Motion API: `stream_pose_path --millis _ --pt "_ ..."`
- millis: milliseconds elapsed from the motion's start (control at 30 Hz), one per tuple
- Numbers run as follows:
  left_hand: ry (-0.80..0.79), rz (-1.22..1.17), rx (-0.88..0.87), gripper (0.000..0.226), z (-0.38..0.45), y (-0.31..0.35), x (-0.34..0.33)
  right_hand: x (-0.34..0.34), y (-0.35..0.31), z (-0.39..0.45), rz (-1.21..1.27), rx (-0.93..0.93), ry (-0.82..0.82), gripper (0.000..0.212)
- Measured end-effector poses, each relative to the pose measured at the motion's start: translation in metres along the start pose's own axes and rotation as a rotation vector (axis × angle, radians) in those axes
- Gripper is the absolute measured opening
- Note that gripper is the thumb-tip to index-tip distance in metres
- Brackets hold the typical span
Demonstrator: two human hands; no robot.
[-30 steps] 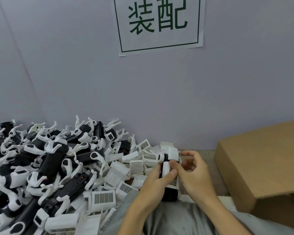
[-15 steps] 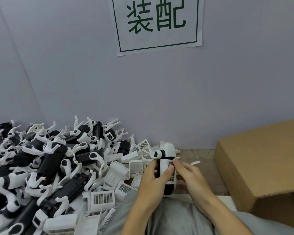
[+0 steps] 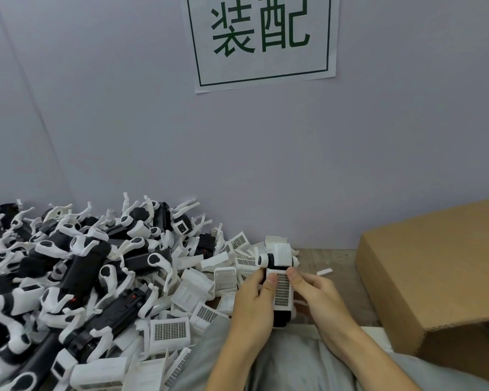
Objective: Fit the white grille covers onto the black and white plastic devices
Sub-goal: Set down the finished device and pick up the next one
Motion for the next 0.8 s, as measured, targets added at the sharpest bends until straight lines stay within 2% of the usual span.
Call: stream_pose_path --millis 167,267,400,533,700,800 --pt "-0.015 -0.087 -0.003 0.018 -0.003 0.006 -0.001 0.003 -0.006 0.002 0.015 0.106 0.023 0.029" --pt "0.024 -0.055 -0.005 0.019 -0.002 0.007 0.003 0.000 -0.006 0.001 -0.025 0.112 0.008 0.031" --pt "0.054 -0.022 0.012 0.024 -0.001 0.007 0.007 0.008 -0.004 0.003 -0.176 0.131 0.095 0.015" --pt "0.077 0.023 -0.006 0.029 -0.003 0.009 0.009 0.008 -0.005 0.004 -0.242 0.157 0.128 0.012" --pt "0.114 -0.016 0.023 0.025 -0.004 0.011 0.011 -0.002 -0.002 0.003 -0.102 0.107 0.022 0.025" --pt "0.156 -0.064 0.054 0.023 -0.006 0.007 0.015 -0.010 0.004 0.002 -0.152 0.063 -0.073 0.023"
Point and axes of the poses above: each hand's wrist, its own z-axis towards the middle knuckle, its own x-axis out of the back of the hand, y = z × x, the point moved 8 cm from there along z, towards the middle knuckle, and after that the axes turned 3 degrees about -x, right-handed, at the moved point
